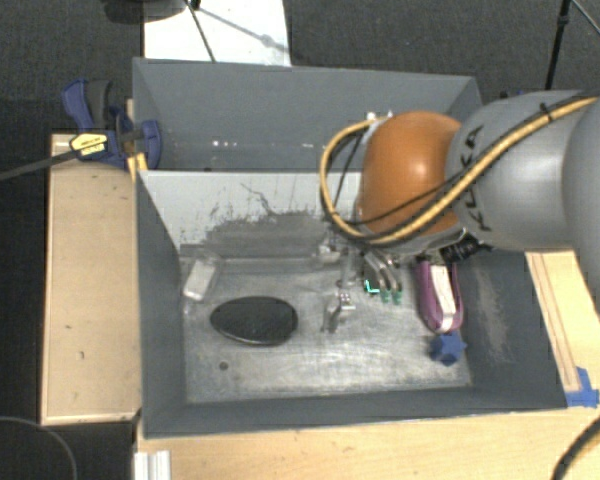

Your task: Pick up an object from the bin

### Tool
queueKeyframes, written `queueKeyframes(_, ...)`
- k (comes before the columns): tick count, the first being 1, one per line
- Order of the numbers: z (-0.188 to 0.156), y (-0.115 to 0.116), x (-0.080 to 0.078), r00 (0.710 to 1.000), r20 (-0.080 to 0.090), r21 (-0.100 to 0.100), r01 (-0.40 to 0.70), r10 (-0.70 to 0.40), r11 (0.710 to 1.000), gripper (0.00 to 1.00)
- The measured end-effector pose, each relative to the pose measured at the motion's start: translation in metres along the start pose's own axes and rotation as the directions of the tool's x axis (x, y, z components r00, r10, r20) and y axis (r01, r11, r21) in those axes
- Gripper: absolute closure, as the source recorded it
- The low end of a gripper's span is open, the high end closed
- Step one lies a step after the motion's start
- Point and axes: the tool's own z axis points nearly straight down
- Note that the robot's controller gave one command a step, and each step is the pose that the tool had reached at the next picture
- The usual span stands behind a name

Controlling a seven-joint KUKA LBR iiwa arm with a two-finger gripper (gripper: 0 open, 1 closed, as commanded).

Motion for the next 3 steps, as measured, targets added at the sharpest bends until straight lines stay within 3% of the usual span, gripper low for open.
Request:
queueKeyframes(1,0.060,0.056,0.020,0.994,0.011,0.000,0.112,-0.112,0.994,0.00)
queueKeyframes(2,0.057,0.055,0.018,0.995,0.017,-0.001,0.103,-0.103,0.995,1.00)
queueKeyframes(3,-0.121,0.048,0.054,0.969,0.014,0.002,0.245,-0.245,0.970,1.00)
